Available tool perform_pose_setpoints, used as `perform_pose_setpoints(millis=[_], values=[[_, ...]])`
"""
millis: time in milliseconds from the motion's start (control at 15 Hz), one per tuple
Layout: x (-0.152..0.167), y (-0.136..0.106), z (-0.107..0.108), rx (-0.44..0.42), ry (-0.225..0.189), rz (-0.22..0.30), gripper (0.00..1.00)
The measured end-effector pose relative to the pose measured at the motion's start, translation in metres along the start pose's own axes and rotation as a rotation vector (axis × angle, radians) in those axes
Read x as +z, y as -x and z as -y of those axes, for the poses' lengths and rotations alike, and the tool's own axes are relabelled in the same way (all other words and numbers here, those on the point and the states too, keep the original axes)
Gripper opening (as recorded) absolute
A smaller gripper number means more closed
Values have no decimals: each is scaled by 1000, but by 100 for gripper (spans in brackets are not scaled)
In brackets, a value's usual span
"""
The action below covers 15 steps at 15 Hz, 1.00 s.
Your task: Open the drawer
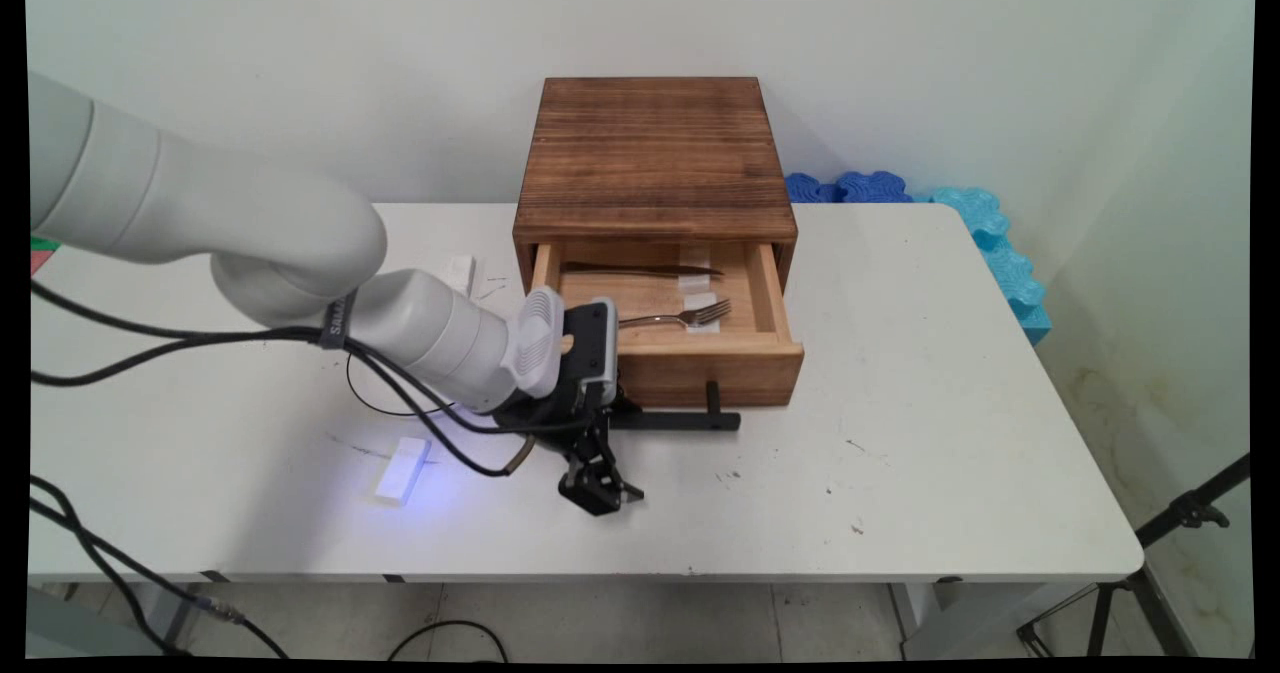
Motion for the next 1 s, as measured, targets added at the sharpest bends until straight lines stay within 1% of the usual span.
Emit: perform_pose_setpoints(millis=[467,1000], values=[[-6,1,-28,-9,26,-19,100],[-10,3,-51,-19,48,-36,100]])
